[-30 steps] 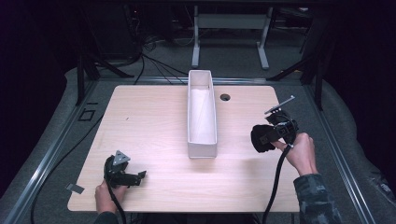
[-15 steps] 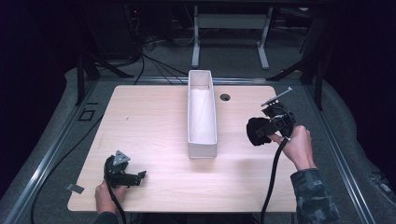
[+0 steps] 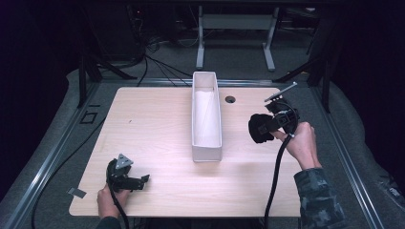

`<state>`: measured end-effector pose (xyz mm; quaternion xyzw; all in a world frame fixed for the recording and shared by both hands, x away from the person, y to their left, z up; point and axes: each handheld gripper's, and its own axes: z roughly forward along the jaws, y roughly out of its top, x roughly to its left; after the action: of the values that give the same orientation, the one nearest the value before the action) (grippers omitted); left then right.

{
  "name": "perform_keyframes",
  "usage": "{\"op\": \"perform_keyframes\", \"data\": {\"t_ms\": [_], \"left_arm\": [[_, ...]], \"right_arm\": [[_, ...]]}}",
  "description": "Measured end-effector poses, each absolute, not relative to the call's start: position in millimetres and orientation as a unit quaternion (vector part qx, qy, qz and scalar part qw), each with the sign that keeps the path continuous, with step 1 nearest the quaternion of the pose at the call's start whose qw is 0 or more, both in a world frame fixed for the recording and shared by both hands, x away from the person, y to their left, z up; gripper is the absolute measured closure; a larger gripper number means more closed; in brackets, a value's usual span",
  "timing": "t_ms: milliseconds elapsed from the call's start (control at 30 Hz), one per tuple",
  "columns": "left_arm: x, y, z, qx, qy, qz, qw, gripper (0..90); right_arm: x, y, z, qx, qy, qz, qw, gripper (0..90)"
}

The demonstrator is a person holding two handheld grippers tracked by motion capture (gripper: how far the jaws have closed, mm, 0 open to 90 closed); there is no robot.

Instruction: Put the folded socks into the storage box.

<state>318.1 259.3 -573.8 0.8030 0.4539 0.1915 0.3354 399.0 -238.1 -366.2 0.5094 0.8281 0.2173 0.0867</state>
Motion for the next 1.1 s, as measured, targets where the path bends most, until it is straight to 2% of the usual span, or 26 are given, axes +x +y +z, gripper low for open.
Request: {"op": "perform_keyframes", "data": {"t_ms": [1100], "left_arm": [[318, 259, -574, 0.804, 0.453, 0.191, 0.334, 0.5]], "right_arm": [[416, -184, -344, 0.496, 0.825, 0.259, 0.072, 68.8]]}}
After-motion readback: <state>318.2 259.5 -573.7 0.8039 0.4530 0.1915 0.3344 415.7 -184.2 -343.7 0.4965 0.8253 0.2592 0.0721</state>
